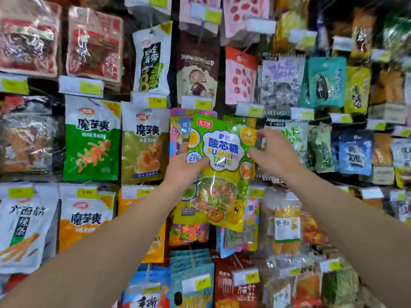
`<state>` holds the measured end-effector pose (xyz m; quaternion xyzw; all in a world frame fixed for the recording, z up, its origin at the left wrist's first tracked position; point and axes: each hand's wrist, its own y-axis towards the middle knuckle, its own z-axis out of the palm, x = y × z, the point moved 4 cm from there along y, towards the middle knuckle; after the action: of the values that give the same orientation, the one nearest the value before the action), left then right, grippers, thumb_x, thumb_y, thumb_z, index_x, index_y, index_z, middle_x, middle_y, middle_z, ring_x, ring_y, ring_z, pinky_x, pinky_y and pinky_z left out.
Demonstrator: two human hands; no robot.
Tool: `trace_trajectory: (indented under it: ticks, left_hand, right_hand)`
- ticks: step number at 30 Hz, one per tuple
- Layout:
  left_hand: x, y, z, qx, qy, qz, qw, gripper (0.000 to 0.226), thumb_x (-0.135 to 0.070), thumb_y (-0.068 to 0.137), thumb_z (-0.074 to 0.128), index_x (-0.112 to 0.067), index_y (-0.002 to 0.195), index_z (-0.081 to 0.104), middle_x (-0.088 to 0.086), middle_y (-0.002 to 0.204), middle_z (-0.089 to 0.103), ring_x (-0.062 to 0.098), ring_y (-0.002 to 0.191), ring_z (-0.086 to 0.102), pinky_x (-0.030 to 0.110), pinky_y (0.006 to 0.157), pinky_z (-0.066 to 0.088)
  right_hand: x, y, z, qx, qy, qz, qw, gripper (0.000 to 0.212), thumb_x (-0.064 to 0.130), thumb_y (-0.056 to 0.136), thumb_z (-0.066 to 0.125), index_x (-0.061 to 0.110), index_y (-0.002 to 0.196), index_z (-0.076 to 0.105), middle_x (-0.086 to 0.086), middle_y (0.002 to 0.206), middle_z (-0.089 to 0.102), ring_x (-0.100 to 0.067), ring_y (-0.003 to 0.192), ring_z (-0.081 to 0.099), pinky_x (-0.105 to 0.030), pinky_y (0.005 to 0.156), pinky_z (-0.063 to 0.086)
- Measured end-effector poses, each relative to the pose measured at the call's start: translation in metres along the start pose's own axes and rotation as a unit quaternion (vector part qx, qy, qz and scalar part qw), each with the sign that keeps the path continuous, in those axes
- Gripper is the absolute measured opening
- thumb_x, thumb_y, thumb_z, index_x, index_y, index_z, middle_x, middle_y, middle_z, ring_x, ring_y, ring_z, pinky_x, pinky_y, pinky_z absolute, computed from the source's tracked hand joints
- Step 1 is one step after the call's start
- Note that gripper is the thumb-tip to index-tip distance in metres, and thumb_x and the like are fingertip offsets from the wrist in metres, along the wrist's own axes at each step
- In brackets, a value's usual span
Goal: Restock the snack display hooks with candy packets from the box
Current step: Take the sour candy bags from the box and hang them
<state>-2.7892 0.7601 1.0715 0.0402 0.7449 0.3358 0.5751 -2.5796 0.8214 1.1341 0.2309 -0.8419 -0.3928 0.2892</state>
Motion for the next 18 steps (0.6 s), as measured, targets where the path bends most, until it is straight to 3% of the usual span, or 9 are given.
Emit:
trace_trajectory:
  ticks: [2, 4, 7, 10, 13, 15, 18]
  left_hand:
    - [0.002, 0.018, 0.007, -0.015, 0.013, -0.003, 1.000, 0.032, -0.030, 0.092, 0.066, -0.014, 0.067, 0.055, -0.013, 0.047, 0.049, 0.012, 0.055, 0.042, 0.031, 0.058, 0.036]
    - [0.003, 0.036, 0.015, -0.029, 0.022, 0.002, 0.999, 0.025, -0.032, 0.089, 0.069, -0.018, 0.071, 0.059, -0.003, 0.066, 0.057, 0.018, 0.066, 0.051, 0.036, 0.068, 0.044]
    - [0.006, 0.059, 0.029, -0.033, 0.032, 0.004, 0.999, 0.038, -0.029, 0.090, 0.068, -0.032, 0.065, 0.039, -0.015, 0.070, 0.041, 0.004, 0.061, 0.042, 0.032, 0.075, 0.040]
    - [0.009, 0.076, 0.038, -0.043, 0.052, 0.014, 0.998, 0.029, -0.030, 0.091, 0.067, -0.033, 0.076, 0.042, -0.021, 0.075, 0.038, 0.001, 0.064, 0.044, 0.031, 0.075, 0.041]
    - [0.018, 0.095, 0.043, -0.059, 0.086, 0.012, 0.994, 0.017, -0.035, 0.088, 0.069, -0.021, 0.086, 0.060, -0.007, 0.075, 0.056, 0.008, 0.062, 0.053, 0.024, 0.059, 0.046]
    - [0.020, 0.102, 0.049, -0.068, 0.088, 0.019, 0.994, 0.016, -0.033, 0.088, 0.070, -0.017, 0.087, 0.068, -0.008, 0.063, 0.057, 0.006, 0.056, 0.051, 0.017, 0.045, 0.040]
    - [0.021, 0.112, 0.063, -0.092, 0.077, 0.032, 0.992, 0.017, -0.028, 0.087, 0.071, -0.011, 0.085, 0.069, -0.006, 0.062, 0.058, 0.007, 0.054, 0.051, 0.012, 0.040, 0.039]
  right_hand:
    - [-0.004, 0.021, 0.003, 0.002, -0.037, -0.027, 0.999, 0.052, 0.024, 0.085, 0.065, 0.011, 0.134, 0.053, -0.016, 0.133, 0.054, -0.032, 0.120, 0.054, -0.035, 0.096, 0.042]
    - [-0.011, 0.044, 0.007, 0.000, -0.056, -0.049, 0.997, 0.055, 0.025, 0.086, 0.063, 0.012, 0.138, 0.051, -0.016, 0.136, 0.052, -0.033, 0.122, 0.053, -0.038, 0.100, 0.044]
    - [-0.030, 0.078, 0.016, 0.001, -0.075, -0.068, 0.995, 0.061, 0.028, 0.088, 0.061, 0.013, 0.144, 0.044, -0.016, 0.143, 0.048, -0.034, 0.129, 0.048, -0.041, 0.107, 0.041]
    - [-0.048, 0.108, 0.028, 0.018, -0.113, -0.094, 0.989, 0.070, 0.028, 0.089, 0.062, 0.013, 0.151, 0.032, -0.013, 0.153, 0.037, -0.035, 0.136, 0.039, -0.041, 0.112, 0.035]
    - [-0.066, 0.138, 0.039, 0.016, -0.137, -0.128, 0.982, 0.074, 0.024, 0.090, 0.057, 0.015, 0.155, 0.022, -0.009, 0.161, 0.022, -0.033, 0.146, 0.023, -0.042, 0.119, 0.025]
    - [-0.078, 0.155, 0.047, 0.020, -0.169, -0.146, 0.974, 0.072, 0.027, 0.093, 0.049, 0.016, 0.156, 0.016, -0.008, 0.163, 0.016, -0.032, 0.148, 0.015, -0.046, 0.120, 0.021]
    - [-0.088, 0.172, 0.052, -0.004, -0.151, -0.184, 0.971, 0.061, 0.026, 0.100, 0.043, 0.015, 0.156, 0.021, -0.009, 0.162, 0.021, -0.031, 0.147, 0.020, -0.043, 0.121, 0.018]
